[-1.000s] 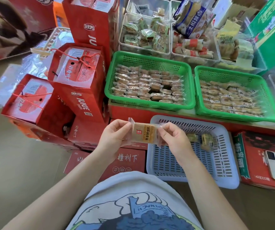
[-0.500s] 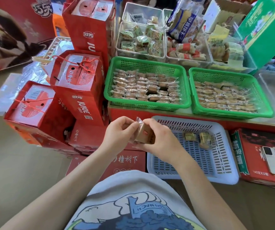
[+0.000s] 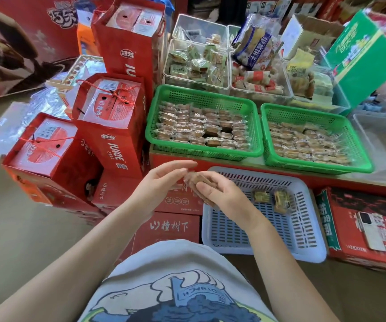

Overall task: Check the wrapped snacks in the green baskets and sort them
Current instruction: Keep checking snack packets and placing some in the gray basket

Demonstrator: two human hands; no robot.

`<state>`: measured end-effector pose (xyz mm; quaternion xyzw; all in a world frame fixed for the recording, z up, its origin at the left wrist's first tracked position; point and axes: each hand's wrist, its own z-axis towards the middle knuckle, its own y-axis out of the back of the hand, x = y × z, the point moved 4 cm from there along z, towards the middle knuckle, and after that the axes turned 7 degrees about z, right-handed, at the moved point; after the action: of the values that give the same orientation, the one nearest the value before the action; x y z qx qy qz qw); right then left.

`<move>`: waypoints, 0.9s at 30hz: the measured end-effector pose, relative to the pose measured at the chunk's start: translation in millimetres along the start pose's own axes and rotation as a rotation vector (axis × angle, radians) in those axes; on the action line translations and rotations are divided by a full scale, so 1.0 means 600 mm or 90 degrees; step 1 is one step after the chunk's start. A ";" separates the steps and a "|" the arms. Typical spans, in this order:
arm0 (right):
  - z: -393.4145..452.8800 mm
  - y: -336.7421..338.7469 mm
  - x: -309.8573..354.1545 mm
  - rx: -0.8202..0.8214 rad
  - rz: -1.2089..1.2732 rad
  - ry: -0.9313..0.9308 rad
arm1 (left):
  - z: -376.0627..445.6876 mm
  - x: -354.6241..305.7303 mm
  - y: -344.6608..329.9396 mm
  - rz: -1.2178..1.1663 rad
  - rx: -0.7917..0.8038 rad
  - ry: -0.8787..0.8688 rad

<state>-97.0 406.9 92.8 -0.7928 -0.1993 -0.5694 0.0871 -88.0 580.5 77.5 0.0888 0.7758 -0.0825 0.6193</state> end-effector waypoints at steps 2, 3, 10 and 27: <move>0.001 -0.004 0.003 0.000 0.064 -0.011 | -0.009 -0.005 -0.001 -0.011 0.030 -0.014; 0.002 -0.005 0.006 -0.005 0.089 -0.010 | -0.012 -0.006 0.000 -0.013 0.024 -0.023; 0.011 0.009 -0.003 -0.062 0.303 -0.020 | -0.008 0.006 0.025 -0.125 -0.068 0.008; 0.014 0.034 0.013 -0.369 0.043 0.072 | 0.000 0.031 0.018 -0.221 -0.115 0.103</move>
<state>-79.1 393.1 99.2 -0.7576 0.0033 -0.6428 -0.1128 -89.3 591.3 59.1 -0.0958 0.8310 -0.1105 0.5367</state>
